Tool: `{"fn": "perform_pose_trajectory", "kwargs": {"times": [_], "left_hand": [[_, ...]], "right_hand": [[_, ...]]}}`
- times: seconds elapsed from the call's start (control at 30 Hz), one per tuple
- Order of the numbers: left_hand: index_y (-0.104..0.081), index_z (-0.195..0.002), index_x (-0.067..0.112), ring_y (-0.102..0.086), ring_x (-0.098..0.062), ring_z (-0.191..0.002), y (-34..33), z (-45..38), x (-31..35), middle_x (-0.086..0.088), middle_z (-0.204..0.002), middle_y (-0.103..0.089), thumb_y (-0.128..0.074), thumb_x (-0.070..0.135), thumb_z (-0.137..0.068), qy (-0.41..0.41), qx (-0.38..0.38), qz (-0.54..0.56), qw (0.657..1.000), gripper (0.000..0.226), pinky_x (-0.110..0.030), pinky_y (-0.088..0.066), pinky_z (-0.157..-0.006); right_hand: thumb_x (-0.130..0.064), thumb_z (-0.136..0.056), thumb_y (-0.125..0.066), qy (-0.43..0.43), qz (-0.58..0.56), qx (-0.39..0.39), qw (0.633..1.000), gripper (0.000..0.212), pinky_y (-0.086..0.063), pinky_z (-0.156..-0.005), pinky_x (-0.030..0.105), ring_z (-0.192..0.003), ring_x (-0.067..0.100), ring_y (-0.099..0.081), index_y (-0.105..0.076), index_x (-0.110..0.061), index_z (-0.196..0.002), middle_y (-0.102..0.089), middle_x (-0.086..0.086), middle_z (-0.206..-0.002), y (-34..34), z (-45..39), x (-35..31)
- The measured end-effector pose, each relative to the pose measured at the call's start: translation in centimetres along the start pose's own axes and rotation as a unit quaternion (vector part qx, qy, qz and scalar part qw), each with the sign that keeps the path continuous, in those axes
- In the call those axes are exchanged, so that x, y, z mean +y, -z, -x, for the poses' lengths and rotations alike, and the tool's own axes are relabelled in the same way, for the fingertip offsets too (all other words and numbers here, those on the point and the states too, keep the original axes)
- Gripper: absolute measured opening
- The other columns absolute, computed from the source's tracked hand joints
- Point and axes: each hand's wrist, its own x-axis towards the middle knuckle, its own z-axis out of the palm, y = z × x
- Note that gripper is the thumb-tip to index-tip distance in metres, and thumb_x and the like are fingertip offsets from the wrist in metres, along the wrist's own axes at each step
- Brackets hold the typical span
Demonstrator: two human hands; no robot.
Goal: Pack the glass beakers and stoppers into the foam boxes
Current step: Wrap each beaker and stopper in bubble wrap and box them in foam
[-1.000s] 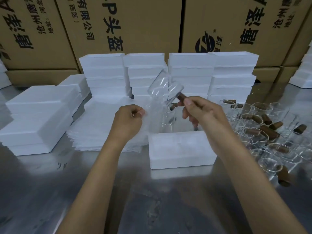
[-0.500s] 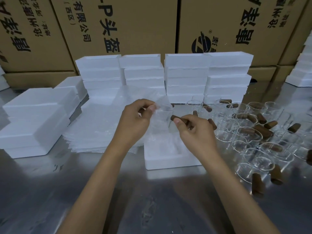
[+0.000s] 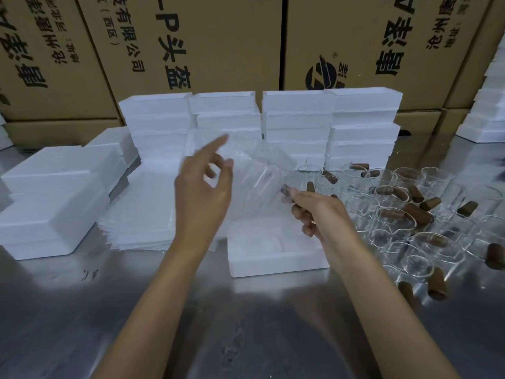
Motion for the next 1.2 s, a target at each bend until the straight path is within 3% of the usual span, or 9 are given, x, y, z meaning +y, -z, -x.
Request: {"fn": "perform_pose_trajectory", "kwargs": {"times": [0.07, 0.13, 0.23, 0.33, 0.47, 0.57, 0.7, 1.0, 1.2], "left_hand": [[-0.05, -0.137, 0.031, -0.049, -0.013, -0.11, 0.6, -0.6, -0.8, 0.007, -0.116, -0.055, -0.07, 0.031, -0.089, 0.013, 0.072, -0.084, 0.994, 0.051, -0.033, -0.043, -0.1], [-0.038, -0.143, 0.033, -0.041, -0.017, -0.127, 1.4, -1.4, -1.8, 0.002, -0.137, -0.045, -0.074, 0.049, -0.082, 0.111, 0.076, -0.083, 0.987, 0.073, -0.045, -0.037, -0.109], [-0.038, -0.146, 0.035, -0.054, -0.011, -0.119, 3.0, -2.4, -3.0, 0.007, -0.141, -0.048, -0.074, 0.071, -0.069, 0.316, -0.06, 0.081, 0.943, 0.092, -0.034, -0.045, -0.098], [-0.053, -0.14, 0.017, -0.067, -0.018, -0.113, 3.5, -2.6, -4.3, -0.001, -0.133, -0.064, -0.082, 0.046, -0.077, 0.381, -0.23, 0.268, 0.855, 0.075, -0.038, -0.048, -0.102], [-0.052, -0.14, 0.015, -0.066, -0.018, -0.115, 2.7, -2.3, -4.3, 0.0, -0.126, -0.069, -0.088, 0.033, -0.072, 0.377, -0.256, 0.297, 0.839, 0.079, -0.038, -0.044, -0.107], [-0.054, -0.139, 0.017, -0.063, -0.015, -0.119, 2.1, -2.0, -3.9, 0.003, -0.127, -0.068, -0.086, 0.031, -0.074, 0.356, -0.252, 0.328, 0.838, 0.075, -0.035, -0.05, -0.101], [-0.063, -0.13, 0.015, -0.067, -0.018, -0.114, 1.5, -1.6, -2.8, -0.001, -0.123, -0.07, -0.085, 0.027, -0.073, 0.344, -0.196, 0.369, 0.841, 0.062, -0.029, -0.058, -0.082], [-0.07, -0.12, 0.007, -0.068, -0.022, -0.112, 1.2, -1.5, -2.5, -0.009, -0.123, -0.07, -0.082, 0.019, -0.075, 0.379, -0.173, 0.429, 0.802, 0.049, -0.035, -0.057, -0.089], [-0.077, -0.107, 0.018, -0.069, -0.02, -0.11, 1.2, -1.4, -2.2, -0.004, -0.119, -0.072, -0.086, 0.028, -0.071, 0.355, -0.2, 0.404, 0.819, 0.038, -0.033, -0.057, -0.089]], "right_hand": [[-0.026, -0.093, -0.066, -0.008, -0.026, -0.025, 0.999, 0.021, -0.029, -0.048, 0.025, -0.054, 0.011, -0.037, -0.072, -0.012, -0.079, -0.052, -0.002, -0.06, 0.4, -0.2, 0.0], [-0.027, -0.094, -0.065, -0.018, -0.054, -0.051, 0.997, 0.022, -0.029, -0.047, 0.023, -0.051, 0.009, -0.038, -0.075, -0.008, -0.088, -0.052, -0.003, -0.059, 0.6, -0.4, 0.0], [-0.03, -0.093, -0.064, -0.03, -0.082, -0.086, 0.992, 0.026, -0.029, -0.045, 0.021, -0.05, 0.008, -0.039, -0.076, -0.007, -0.096, -0.052, -0.004, -0.06, 0.7, -0.5, 0.2], [-0.029, -0.092, -0.066, -0.034, -0.077, -0.099, 0.991, 0.022, -0.031, -0.045, 0.021, -0.05, 0.008, -0.042, -0.078, -0.016, -0.079, -0.055, -0.004, -0.061, 0.5, -0.3, 0.2], [-0.035, -0.077, -0.069, 0.005, -0.006, -0.111, 0.994, 0.019, -0.034, -0.046, 0.023, -0.054, 0.012, -0.043, -0.077, -0.02, -0.07, -0.066, 0.0, -0.069, 0.0, 0.0, 0.1], [-0.043, -0.077, -0.07, 0.03, 0.02, -0.114, 0.993, 0.026, -0.035, -0.049, 0.025, -0.054, 0.015, -0.042, -0.077, -0.018, -0.082, -0.07, 0.002, -0.077, -0.7, 0.5, 0.2], [-0.034, -0.092, -0.067, 0.042, -0.021, -0.094, 0.994, 0.015, -0.037, -0.045, 0.022, -0.053, 0.012, -0.045, -0.077, -0.025, -0.085, -0.068, 0.0, -0.075, -1.6, 1.0, 0.4], [-0.026, -0.096, -0.063, 0.03, -0.097, -0.056, 0.993, 0.032, -0.044, -0.048, 0.023, -0.053, 0.009, -0.048, -0.078, -0.044, -0.074, -0.07, -0.019, -0.073, -2.1, 1.3, 0.0], [-0.015, -0.098, -0.058, 0.078, 0.021, -0.072, 0.994, 0.015, -0.042, -0.048, 0.02, -0.045, 0.008, -0.046, -0.072, -0.02, -0.098, -0.057, -0.017, -0.054, -1.7, 1.2, 0.2]]}}
